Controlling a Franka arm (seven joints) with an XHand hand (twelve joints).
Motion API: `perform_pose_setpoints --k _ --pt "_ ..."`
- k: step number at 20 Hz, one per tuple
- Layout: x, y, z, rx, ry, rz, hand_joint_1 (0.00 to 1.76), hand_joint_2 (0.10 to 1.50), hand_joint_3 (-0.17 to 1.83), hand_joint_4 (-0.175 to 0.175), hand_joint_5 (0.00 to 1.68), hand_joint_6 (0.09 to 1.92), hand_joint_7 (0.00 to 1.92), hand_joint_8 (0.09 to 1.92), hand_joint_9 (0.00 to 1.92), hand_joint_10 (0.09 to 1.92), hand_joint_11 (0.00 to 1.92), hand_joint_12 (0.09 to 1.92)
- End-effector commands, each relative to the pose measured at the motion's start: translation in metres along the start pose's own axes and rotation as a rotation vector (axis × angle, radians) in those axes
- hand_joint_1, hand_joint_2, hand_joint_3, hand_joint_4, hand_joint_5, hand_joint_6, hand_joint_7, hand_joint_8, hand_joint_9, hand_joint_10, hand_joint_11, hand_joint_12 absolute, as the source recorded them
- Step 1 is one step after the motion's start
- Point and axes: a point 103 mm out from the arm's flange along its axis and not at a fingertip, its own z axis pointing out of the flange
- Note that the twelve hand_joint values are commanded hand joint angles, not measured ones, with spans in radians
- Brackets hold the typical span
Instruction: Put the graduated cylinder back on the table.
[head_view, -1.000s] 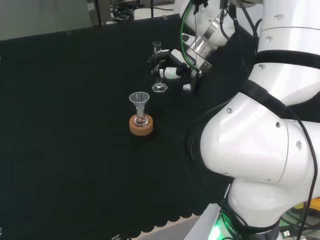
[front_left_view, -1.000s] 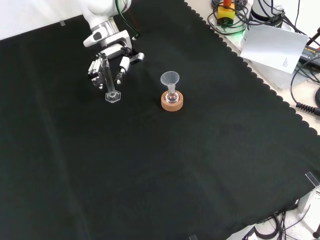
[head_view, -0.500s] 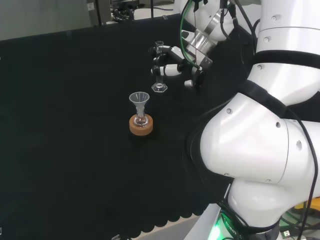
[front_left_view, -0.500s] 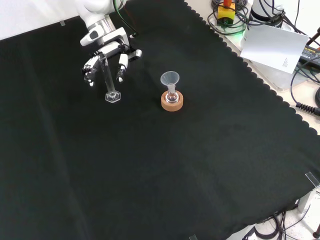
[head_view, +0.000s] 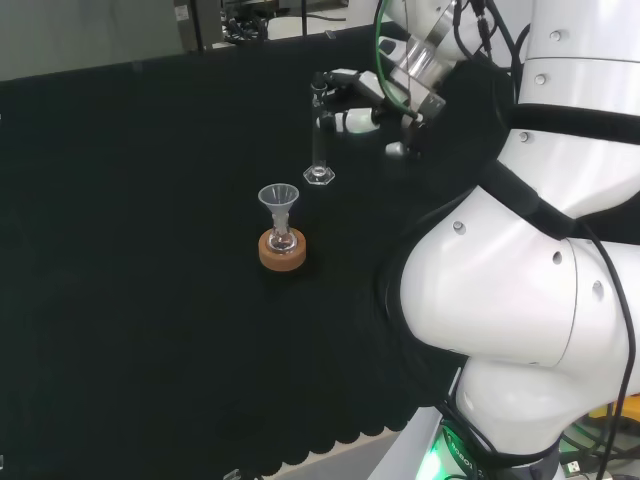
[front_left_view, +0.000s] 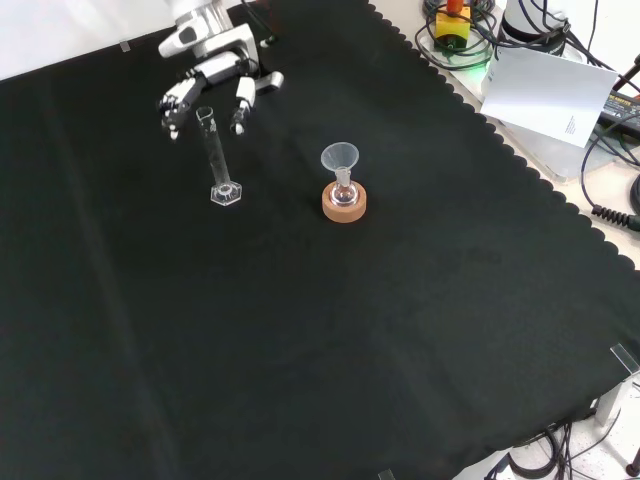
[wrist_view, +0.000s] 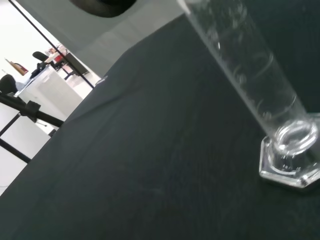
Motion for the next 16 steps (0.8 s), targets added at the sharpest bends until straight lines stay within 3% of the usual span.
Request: perform_pose_setpoints --k 1,16 --pt "0.028 -0.046 -0.059 -0.038 -0.082 0.067 0.73 0.91 -0.17 -0.079 0.3 0.12 0.18 0.7 0.67 0.09 0.19 1.38" --pt "0.107 -0.118 -0.108 -0.069 -0.205 0.097 0.72 0.91 -0.17 -0.078 0.31 0.09 0.17 0.7 0.66 0.09 0.17 1.38"
